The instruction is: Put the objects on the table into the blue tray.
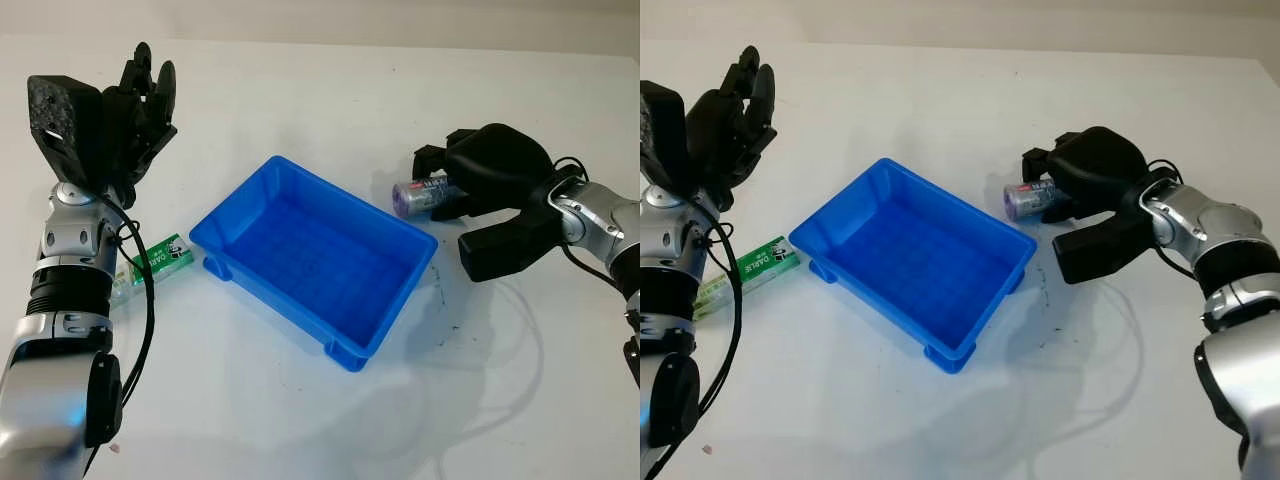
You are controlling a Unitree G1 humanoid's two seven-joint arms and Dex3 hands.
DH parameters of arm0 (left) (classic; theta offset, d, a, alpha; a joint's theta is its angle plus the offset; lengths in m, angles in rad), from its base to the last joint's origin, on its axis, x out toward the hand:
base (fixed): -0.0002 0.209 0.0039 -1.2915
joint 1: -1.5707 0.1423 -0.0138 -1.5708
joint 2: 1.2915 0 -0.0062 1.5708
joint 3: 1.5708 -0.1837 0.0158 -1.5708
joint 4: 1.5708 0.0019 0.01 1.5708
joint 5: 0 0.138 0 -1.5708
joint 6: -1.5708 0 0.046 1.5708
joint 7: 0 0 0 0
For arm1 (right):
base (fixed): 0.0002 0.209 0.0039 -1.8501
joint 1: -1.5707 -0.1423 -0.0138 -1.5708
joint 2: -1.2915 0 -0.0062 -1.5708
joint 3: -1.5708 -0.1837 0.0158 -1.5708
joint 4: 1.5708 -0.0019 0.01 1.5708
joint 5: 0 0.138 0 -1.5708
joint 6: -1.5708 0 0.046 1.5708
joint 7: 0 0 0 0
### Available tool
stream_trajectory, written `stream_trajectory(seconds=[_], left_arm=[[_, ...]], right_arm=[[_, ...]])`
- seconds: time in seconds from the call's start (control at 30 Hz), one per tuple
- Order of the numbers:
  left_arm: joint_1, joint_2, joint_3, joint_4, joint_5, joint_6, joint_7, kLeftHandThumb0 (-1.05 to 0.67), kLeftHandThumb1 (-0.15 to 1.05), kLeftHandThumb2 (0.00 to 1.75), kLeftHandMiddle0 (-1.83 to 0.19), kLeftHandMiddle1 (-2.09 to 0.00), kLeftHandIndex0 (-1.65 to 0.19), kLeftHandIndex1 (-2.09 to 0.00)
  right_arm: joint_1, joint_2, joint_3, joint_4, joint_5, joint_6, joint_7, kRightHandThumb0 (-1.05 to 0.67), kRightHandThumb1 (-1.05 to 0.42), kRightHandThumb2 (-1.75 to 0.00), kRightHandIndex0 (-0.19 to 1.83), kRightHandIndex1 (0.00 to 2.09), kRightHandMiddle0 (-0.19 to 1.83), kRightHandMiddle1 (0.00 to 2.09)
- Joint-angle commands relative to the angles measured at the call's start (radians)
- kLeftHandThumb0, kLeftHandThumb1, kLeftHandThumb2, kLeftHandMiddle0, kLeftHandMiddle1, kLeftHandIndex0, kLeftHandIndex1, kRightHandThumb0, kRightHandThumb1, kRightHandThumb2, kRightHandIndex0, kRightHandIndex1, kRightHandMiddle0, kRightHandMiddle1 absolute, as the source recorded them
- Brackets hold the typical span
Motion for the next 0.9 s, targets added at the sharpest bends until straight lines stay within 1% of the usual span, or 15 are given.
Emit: stream_trajectory(seconds=[0.0,0.07,0.17,0.23,0.33,0.4,0.47,0.53,0.63,0.7,0.73,0.8,0.87], left_arm=[[0.002,0.002,-0.002,-0.002,0.001,0.003,0.004,-0.75,1.05,0.65,0.19,-0.03,0.19,-0.01],[0.001,0.002,-0.004,-0.003,0.003,0.007,0.005,-0.75,1.05,0.64,0.19,-0.03,0.19,0.00],[-0.002,0.000,-0.003,0.001,0.003,0.007,0.009,-0.75,1.05,0.64,0.19,-0.03,0.19,0.00],[-0.002,-0.001,-0.004,-0.002,0.003,0.012,0.010,-0.75,1.05,0.64,0.19,-0.03,0.19,0.00],[-0.001,0.000,-0.004,-0.006,0.002,0.015,0.010,-0.75,1.05,0.63,0.19,-0.02,0.19,0.00],[0.000,0.002,-0.004,-0.007,0.002,0.017,0.009,-0.75,1.05,0.63,0.19,-0.01,0.19,0.00],[0.000,0.004,-0.005,-0.007,0.004,0.015,0.006,-0.75,1.05,0.63,0.19,-0.01,0.19,0.00],[-0.002,0.005,-0.005,-0.007,0.004,0.016,0.006,-0.75,1.05,0.64,0.19,-0.01,0.19,0.00],[-0.006,0.005,-0.006,-0.005,0.002,0.020,0.002,-0.75,1.05,0.64,0.19,-0.01,0.19,0.00],[-0.007,0.004,-0.005,-0.005,0.000,0.019,-0.002,-0.75,1.05,0.65,0.19,0.00,0.19,0.00],[-0.009,0.004,-0.005,-0.003,0.001,0.019,0.000,-0.75,1.05,0.65,0.19,0.00,0.19,0.00],[-0.011,0.003,-0.007,-0.003,0.003,0.021,0.000,-0.75,1.05,0.64,0.19,-0.01,0.19,0.00],[-0.012,0.002,-0.007,-0.004,0.004,0.024,0.005,-0.75,1.05,0.65,0.19,-0.01,0.19,0.00]], right_arm=[[-0.026,0.013,-0.004,0.002,0.014,0.018,-0.009,-0.41,-1.05,-0.20,0.74,2.09,0.46,2.09],[-0.036,0.015,-0.015,-0.001,0.027,0.025,-0.019,-0.38,-1.05,-0.12,0.71,2.09,0.44,2.09],[-0.049,0.019,-0.038,-0.009,0.057,0.036,-0.030,-0.36,-1.04,-0.08,0.72,2.09,0.46,2.09],[-0.057,0.022,-0.056,-0.014,0.085,0.034,-0.028,-0.35,-1.04,-0.07,0.73,2.09,0.47,2.09],[-0.066,0.035,-0.102,-0.031,0.157,0.027,0.006,-0.37,-1.05,-0.10,0.78,2.09,0.54,2.09],[-0.065,0.050,-0.147,-0.045,0.230,0.005,0.039,-0.36,-1.05,-0.10,0.79,2.09,0.57,2.09],[-0.062,0.071,-0.199,-0.064,0.315,-0.027,0.071,-0.33,-1.05,-0.11,0.86,2.09,0.60,2.09],[-0.055,0.094,-0.255,-0.099,0.410,-0.048,0.122,-0.32,-1.05,-0.15,0.93,2.09,0.66,2.09],[-0.042,0.123,-0.320,-0.158,0.535,-0.069,0.220,-0.32,-1.05,-0.24,0.97,2.09,0.77,2.09],[-0.024,0.142,-0.355,-0.225,0.614,-0.052,0.306,-0.33,-1.05,-0.27,0.99,2.09,0.80,2.09],[-0.006,0.153,-0.370,-0.283,0.657,-0.026,0.355,-0.34,-1.05,-0.28,1.01,2.09,0.81,2.09],[0.040,0.171,-0.395,-0.419,0.744,0.050,0.461,-0.36,-1.05,-0.30,1.05,2.09,0.83,2.09],[0.091,0.185,-0.412,-0.567,0.825,0.155,0.563,-0.37,-1.05,-0.32,1.07,2.09,0.84,2.09]])
